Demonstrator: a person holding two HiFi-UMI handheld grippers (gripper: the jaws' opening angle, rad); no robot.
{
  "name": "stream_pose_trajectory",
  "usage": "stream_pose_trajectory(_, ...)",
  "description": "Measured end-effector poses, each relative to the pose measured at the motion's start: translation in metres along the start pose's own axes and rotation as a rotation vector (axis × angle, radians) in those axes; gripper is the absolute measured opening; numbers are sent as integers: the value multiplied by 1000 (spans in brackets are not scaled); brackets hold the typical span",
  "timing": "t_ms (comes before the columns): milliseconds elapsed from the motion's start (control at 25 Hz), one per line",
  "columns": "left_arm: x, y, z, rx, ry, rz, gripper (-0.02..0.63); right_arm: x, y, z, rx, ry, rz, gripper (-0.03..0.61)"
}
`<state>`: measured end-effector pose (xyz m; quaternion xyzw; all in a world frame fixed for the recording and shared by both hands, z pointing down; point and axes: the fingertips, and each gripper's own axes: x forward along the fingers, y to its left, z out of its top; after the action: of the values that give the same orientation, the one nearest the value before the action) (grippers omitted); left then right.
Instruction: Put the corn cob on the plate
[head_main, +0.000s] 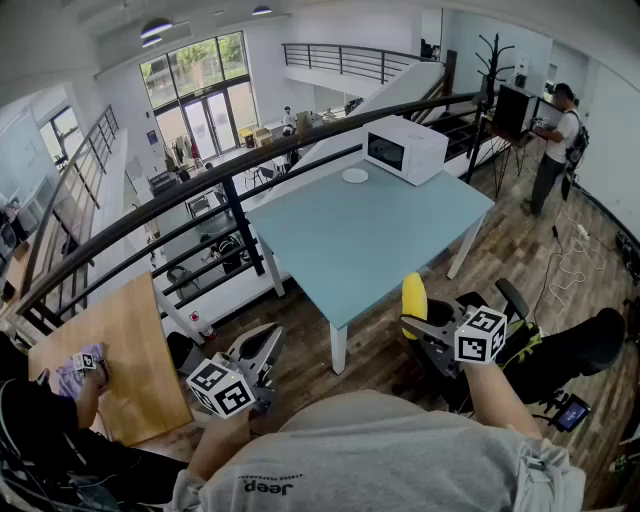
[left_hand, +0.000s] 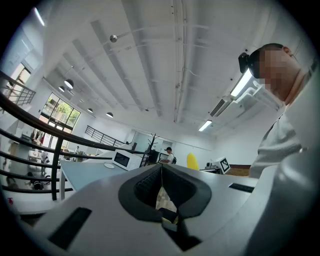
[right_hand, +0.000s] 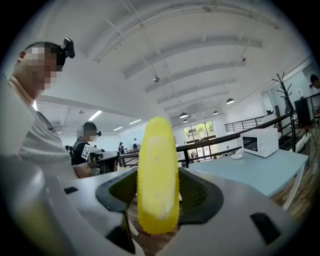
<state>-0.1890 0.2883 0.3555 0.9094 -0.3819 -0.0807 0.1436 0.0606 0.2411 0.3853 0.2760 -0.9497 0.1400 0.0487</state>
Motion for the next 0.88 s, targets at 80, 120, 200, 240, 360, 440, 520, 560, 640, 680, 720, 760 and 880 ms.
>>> stream_pose_trajectory(80, 2, 0, -1, -3, -2, -6, 21, -1, -2, 0, -2, 3, -2, 256)
stream_pose_trajectory(120, 2, 0, -2, -4, -3, -8, 21, -1, -3, 0, -3, 4, -2, 256)
stream_pose_trajectory(200, 2, -1, -3, -5, -4, -7, 21, -1, -3, -1, -7, 6, -1, 256)
stream_pose_trajectory(240, 2, -1, -3, -5, -4, -3, 21, -1, -3, -1, -9, 8, -2, 256)
stream_pose_trajectory(360, 0, -3, -2, -5, -5, 2, 21, -3, -2, -2, -12, 12, 0, 256)
stream_pose_trajectory(440, 0, -4, -1, -3, -7, 3, 21, -3, -2, -1, -12, 11, 4, 256)
stream_pose_trajectory(520, 1, -4, -2, -2, -6, 4, 21, -3, -3, 0, -15, 10, 8, 256)
stream_pose_trajectory(560, 2, -4, -2, -3, -6, 4, 21, -3, -3, 0, -15, 9, 9, 256)
stream_pose_trajectory(640, 5, -5, -4, -5, -6, 5, 21, -4, -7, 0, -7, 7, 11, 256)
stream_pose_trajectory(680, 6, -4, -4, -6, -5, 7, 21, -4, -9, 0, 1, 6, 11, 256)
stream_pose_trajectory(720, 7, -4, -4, -7, -3, 11, 21, -4, -11, 0, 9, 5, 10, 256)
stream_pose_trajectory(760, 9, -3, -4, -7, -2, 13, 21, -4, -13, 0, 15, 5, 10, 256)
stream_pose_trajectory(880, 15, -6, -6, -5, 1, 10, 21, -6, -18, -2, 20, 9, 13, 256)
